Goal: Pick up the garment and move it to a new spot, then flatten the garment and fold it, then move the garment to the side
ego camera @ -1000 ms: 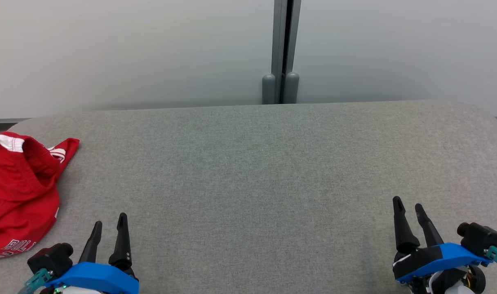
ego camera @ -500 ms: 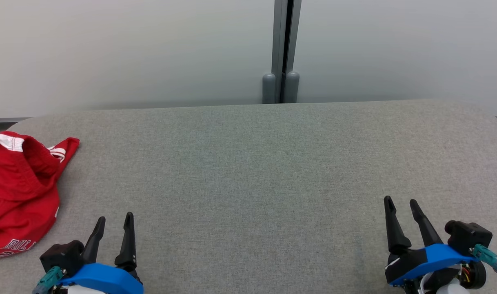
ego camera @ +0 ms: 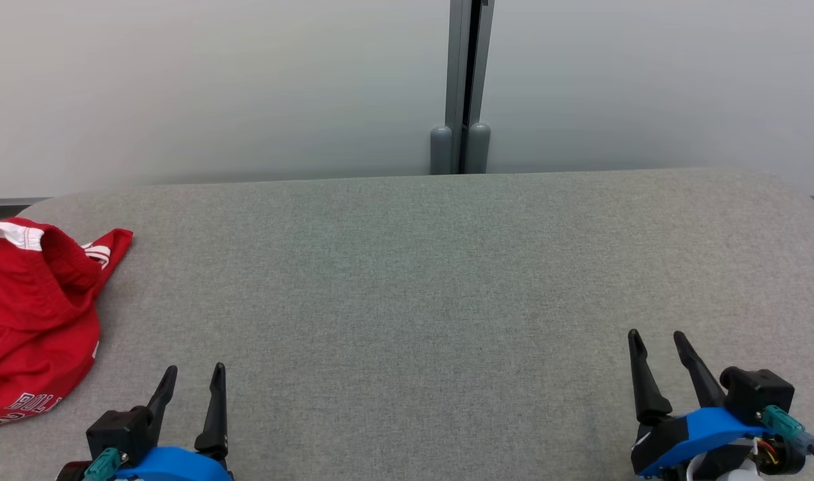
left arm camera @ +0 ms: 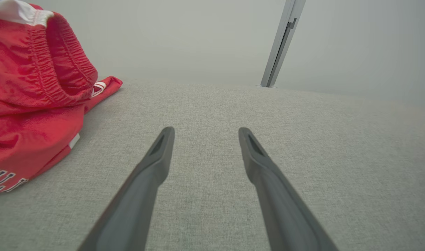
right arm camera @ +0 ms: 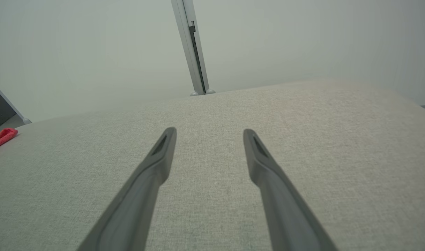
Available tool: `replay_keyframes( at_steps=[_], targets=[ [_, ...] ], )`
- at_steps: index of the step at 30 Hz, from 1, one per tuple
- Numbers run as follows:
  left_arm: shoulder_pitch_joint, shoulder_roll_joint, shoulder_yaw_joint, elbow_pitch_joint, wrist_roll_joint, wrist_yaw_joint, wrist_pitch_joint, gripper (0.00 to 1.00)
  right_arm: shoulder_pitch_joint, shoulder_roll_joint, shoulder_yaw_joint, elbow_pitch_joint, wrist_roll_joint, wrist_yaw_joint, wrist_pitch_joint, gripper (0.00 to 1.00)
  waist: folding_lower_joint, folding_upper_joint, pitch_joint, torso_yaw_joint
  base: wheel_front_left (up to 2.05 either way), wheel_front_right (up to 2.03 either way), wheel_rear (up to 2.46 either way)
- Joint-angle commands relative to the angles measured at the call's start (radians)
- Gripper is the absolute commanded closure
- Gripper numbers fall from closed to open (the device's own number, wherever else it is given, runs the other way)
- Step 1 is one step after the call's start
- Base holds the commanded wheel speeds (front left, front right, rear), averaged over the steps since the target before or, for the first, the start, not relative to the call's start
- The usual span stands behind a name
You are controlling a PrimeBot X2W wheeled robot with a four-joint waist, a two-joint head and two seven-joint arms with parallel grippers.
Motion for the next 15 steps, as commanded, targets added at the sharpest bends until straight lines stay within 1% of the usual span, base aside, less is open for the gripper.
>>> replay_keyframes(
  at_steps=[1,5,15],
  targets=[
    [0.000,0.006,0.005,0.003,0.030,-0.002,-0.011,0.00,0.002,-0.009,-0.015,0.000,-0.025,0.002,-0.012,0.00,-0.0001,0.0000,-0.002,-0.001,0.00,0.00,0.00],
    [0.007,-0.001,0.024,0.017,0.060,-0.002,-0.019,0.00,0.005,-0.008,-0.032,0.006,-0.059,0.002,-0.022,0.00,-0.0001,0.0000,-0.006,-0.001,0.00,0.00,0.00],
    [0.016,-0.009,0.033,0.024,0.133,-0.002,-0.038,0.00,0.011,-0.009,-0.040,0.013,-0.127,0.002,-0.038,0.00,-0.0001,0.0000,-0.016,0.000,0.00,0.00,0.00]
  ],
)
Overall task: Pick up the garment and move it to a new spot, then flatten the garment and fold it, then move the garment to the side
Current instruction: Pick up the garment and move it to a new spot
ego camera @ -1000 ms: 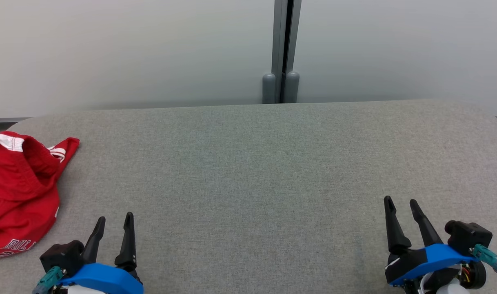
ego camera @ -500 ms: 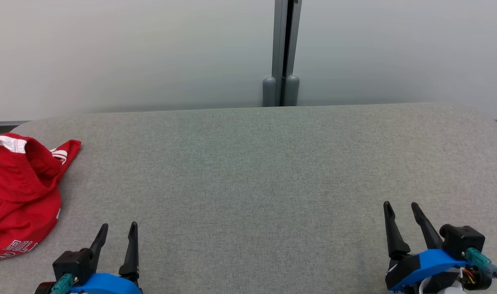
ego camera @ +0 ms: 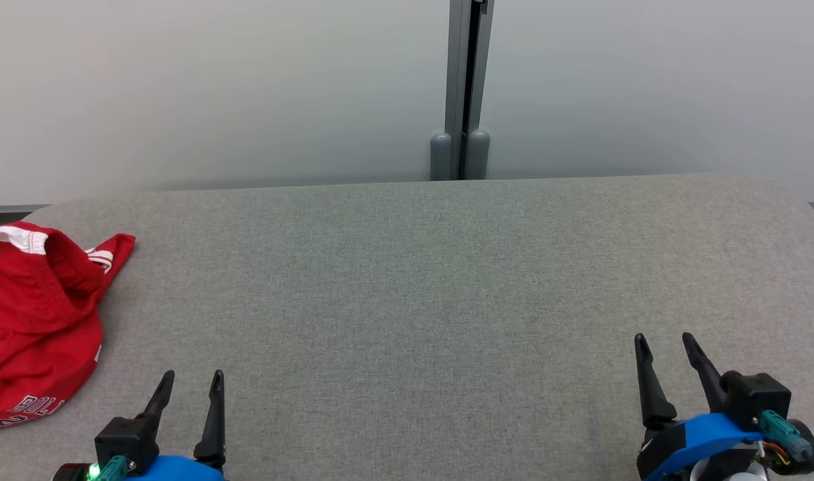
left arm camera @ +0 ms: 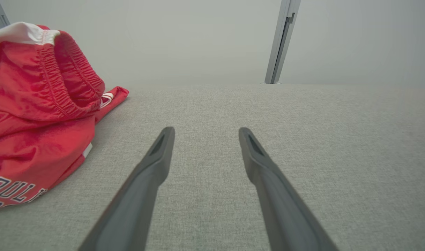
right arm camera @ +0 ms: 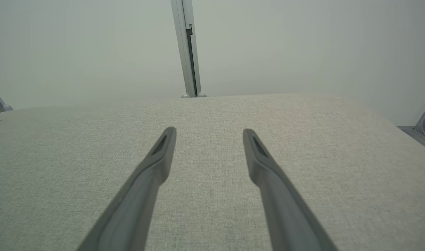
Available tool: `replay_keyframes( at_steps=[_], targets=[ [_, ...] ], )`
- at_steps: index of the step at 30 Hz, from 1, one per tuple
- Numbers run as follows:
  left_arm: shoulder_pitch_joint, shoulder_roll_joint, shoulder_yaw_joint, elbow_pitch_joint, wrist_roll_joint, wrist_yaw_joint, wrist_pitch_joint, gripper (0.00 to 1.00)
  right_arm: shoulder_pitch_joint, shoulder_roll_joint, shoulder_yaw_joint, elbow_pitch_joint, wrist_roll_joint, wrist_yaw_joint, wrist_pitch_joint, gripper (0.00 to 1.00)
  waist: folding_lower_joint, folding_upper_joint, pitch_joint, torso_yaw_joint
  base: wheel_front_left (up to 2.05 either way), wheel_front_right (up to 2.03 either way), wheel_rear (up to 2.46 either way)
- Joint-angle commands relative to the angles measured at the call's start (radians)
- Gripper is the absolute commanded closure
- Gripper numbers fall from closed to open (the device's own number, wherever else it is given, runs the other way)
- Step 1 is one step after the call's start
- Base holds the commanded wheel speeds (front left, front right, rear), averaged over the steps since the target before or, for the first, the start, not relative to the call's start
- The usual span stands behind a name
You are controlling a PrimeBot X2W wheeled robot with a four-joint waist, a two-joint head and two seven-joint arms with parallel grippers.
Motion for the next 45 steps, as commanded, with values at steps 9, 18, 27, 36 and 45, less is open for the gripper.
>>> replay_keyframes(
  at_steps=[9,18,27,36,45],
  targets=[
    [0.004,-0.004,0.024,-0.003,0.074,-0.002,-0.026,0.00,-0.001,-0.008,-0.013,-0.006,-0.077,0.003,-0.025,0.00,0.0000,0.0000,0.001,-0.002,0.00,0.00,0.00],
    [0.005,0.000,0.030,0.004,0.100,-0.002,-0.033,0.00,-0.001,-0.008,-0.018,0.008,-0.089,0.003,-0.032,0.00,0.0000,0.0000,0.008,0.001,0.00,0.00,0.00],
    [-0.007,0.003,0.025,0.006,0.093,-0.002,-0.033,0.00,-0.025,-0.008,-0.006,0.019,-0.096,0.002,-0.032,0.00,0.0000,0.0000,0.013,0.005,0.00,0.00,0.00],
    [-0.022,0.006,0.016,0.010,0.083,-0.002,-0.033,0.00,-0.027,-0.007,0.019,0.015,-0.099,0.002,-0.032,0.00,0.0000,0.0000,0.039,0.103,0.00,0.00,0.00],
    [-0.049,0.028,0.027,0.029,0.058,-0.002,-0.032,0.00,-0.055,-0.007,0.063,0.036,-0.082,0.002,-0.032,0.00,0.0000,0.0000,0.072,0.299,0.00,0.00,0.00]
  ],
)
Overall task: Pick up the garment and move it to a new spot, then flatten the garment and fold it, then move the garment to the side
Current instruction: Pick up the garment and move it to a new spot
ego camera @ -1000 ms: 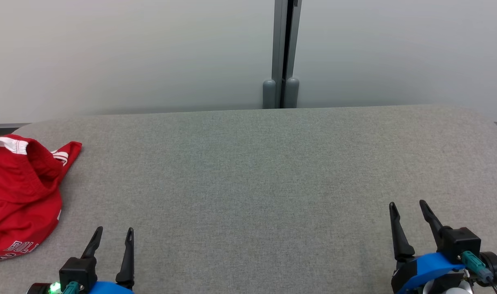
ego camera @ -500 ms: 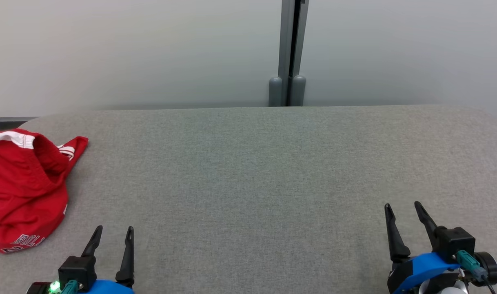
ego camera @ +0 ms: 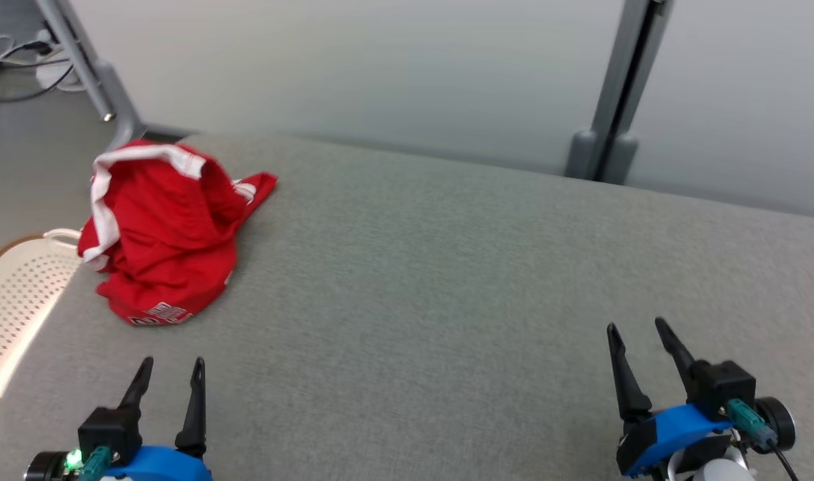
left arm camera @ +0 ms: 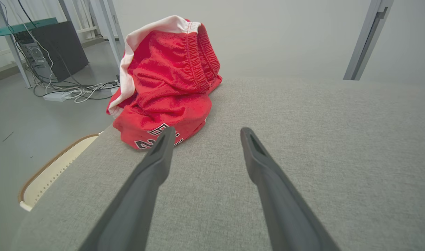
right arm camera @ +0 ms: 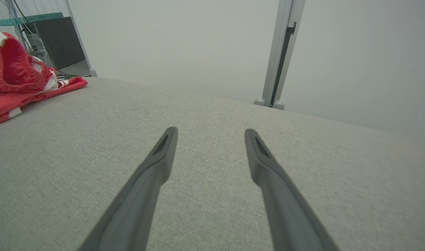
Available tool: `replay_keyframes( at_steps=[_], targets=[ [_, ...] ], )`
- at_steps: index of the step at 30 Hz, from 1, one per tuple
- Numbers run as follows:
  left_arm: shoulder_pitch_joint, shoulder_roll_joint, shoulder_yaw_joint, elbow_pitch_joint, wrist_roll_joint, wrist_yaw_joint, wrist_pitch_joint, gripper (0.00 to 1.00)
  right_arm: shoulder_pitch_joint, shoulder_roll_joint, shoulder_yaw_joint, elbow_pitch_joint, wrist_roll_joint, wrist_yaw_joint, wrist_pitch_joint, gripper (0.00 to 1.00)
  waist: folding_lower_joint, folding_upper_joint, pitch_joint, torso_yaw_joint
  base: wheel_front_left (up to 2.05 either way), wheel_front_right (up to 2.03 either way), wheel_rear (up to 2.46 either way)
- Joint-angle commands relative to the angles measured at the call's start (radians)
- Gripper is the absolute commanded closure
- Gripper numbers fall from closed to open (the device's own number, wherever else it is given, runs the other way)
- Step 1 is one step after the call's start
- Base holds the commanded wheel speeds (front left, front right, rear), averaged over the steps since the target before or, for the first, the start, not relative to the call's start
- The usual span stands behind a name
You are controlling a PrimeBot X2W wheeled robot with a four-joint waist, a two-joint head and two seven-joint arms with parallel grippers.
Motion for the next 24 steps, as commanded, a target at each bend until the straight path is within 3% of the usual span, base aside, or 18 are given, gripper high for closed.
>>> replay_keyframes(
  at_steps=[1,12,24],
  targets=[
    [-0.014,0.004,0.001,0.008,-0.006,-0.001,-0.003,0.00,-0.014,-0.005,0.011,0.009,0.007,0.000,-0.004,0.00,0.0000,0.0000,0.040,0.081,0.00,0.00,0.00],
    [0.005,-0.007,0.041,0.037,0.000,-0.001,-0.003,0.00,-0.049,-0.006,0.092,0.044,0.019,0.000,-0.004,0.00,0.0000,0.0000,0.048,0.273,0.00,0.00,0.00],
    [-0.046,-0.010,0.050,0.060,-0.024,-0.001,-0.003,0.00,-0.074,-0.006,0.119,0.065,0.001,0.000,-0.004,0.00,0.0000,0.0000,0.085,0.275,0.00,0.00,0.00]
  ],
)
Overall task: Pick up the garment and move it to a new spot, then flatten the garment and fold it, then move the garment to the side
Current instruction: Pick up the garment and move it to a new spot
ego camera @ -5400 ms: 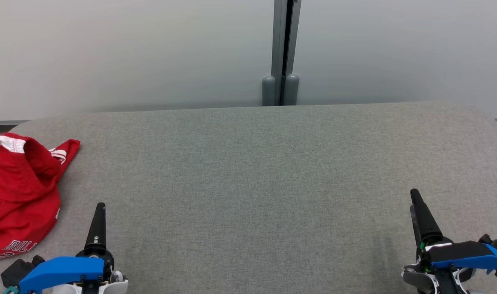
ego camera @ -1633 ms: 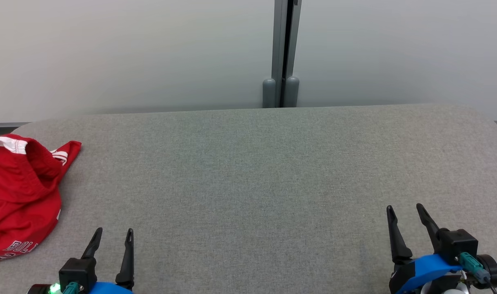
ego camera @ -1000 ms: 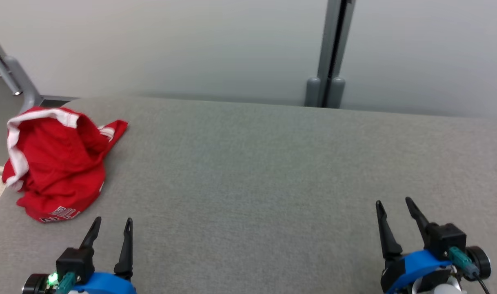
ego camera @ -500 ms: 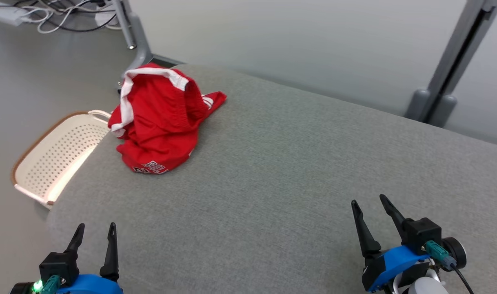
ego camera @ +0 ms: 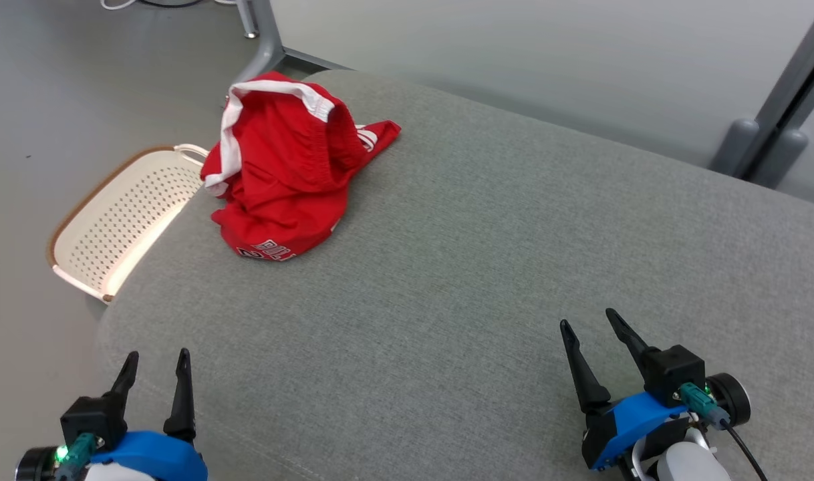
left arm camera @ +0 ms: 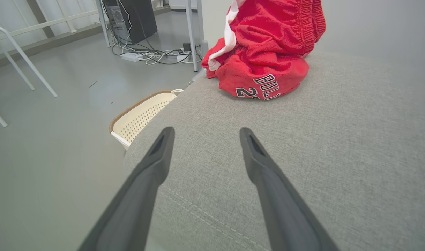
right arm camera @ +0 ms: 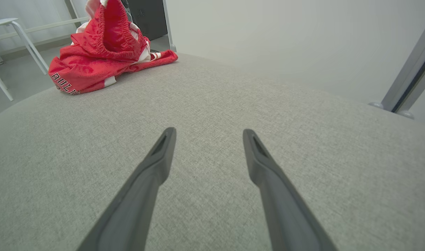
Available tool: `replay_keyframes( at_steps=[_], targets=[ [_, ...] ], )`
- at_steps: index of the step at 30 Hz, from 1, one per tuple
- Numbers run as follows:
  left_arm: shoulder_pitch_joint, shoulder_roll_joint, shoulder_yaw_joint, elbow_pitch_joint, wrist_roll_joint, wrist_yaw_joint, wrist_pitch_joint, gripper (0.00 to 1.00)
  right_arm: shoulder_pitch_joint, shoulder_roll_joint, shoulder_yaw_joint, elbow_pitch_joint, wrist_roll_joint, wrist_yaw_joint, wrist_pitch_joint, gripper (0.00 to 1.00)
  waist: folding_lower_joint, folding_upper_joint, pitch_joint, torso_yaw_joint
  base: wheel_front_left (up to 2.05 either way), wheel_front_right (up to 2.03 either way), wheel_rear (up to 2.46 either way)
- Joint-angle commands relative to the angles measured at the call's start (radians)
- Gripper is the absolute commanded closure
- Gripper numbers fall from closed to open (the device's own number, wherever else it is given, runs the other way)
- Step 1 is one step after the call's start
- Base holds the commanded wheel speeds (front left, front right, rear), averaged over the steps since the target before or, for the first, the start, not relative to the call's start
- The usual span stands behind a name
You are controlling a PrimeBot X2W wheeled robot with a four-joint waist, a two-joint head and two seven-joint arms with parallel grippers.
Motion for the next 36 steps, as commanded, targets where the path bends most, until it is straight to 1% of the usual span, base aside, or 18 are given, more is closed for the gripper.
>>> replay_keyframes(
  at_steps=[1,6,11,19,22,26,29,30,32,35,36],
  targets=[
    [-0.035,0.007,0.001,0.002,-0.015,-0.001,-0.003,0.00,-0.015,-0.007,0.002,0.002,-0.011,0.000,-0.004,0.00,0.0000,0.0000,0.010,-0.011,0.00,0.00,0.00],
    [-0.129,0.038,-0.027,0.006,-0.076,-0.001,-0.003,0.00,-0.038,-0.007,0.007,-0.007,-0.039,0.000,-0.004,0.00,0.0000,0.0000,0.074,-0.064,0.00,0.00,0.00],
    [-0.270,0.117,-0.097,0.026,-0.115,-0.001,-0.003,0.00,-0.068,-0.007,0.011,-0.015,-0.078,0.000,-0.004,0.00,0.0000,0.0000,0.149,-0.119,0.00,0.00,0.00],
    [-0.469,0.214,-0.133,0.054,-0.173,-0.001,-0.003,0.00,-0.114,-0.011,0.032,-0.031,-0.103,0.000,-0.002,0.00,0.0000,0.0000,0.264,-0.215,0.00,0.00,0.00],
    [-0.519,0.244,-0.161,0.063,-0.222,-0.001,-0.003,0.00,-0.132,-0.012,0.041,-0.041,-0.098,-0.001,-0.001,0.00,0.0000,0.0000,0.304,-0.250,0.00,0.00,0.00],
    [-0.576,0.301,-0.210,0.102,-0.273,-0.001,-0.003,0.00,-0.137,-0.017,0.039,-0.046,-0.096,-0.001,0.001,0.00,0.0000,0.0000,0.349,-0.291,0.00,0.00,0.00],
    [-0.611,0.322,-0.218,0.161,-0.287,-0.001,-0.003,0.00,-0.130,-0.020,0.030,-0.049,-0.097,-0.001,0.003,0.00,0.0000,0.0000,0.371,-0.312,0.00,0.00,0.00],
    [-0.623,0.328,-0.205,0.186,-0.288,-0.001,-0.003,0.00,-0.127,-0.021,0.030,-0.051,-0.096,-0.001,0.005,0.00,0.0000,0.0000,0.377,-0.320,0.00,0.00,0.00],
    [-0.643,0.321,-0.177,0.219,-0.295,-0.001,-0.003,0.00,-0.117,-0.022,0.025,-0.056,-0.092,-0.001,0.005,0.00,0.0000,0.0000,0.384,-0.331,0.00,0.00,0.00],
    [-0.655,0.316,-0.156,0.232,-0.274,-0.001,-0.003,0.00,-0.106,-0.023,0.017,-0.061,-0.089,-0.002,0.006,0.00,0.0000,0.0000,0.392,-0.339,0.00,0.00,0.00],
    [-0.654,0.315,-0.149,0.233,-0.268,-0.001,-0.003,0.60,-0.104,-0.023,0.016,-0.062,-0.089,-0.002,0.006,0.00,0.0000,0.0000,0.393,-0.340,0.00,0.00,0.00]
  ],
)
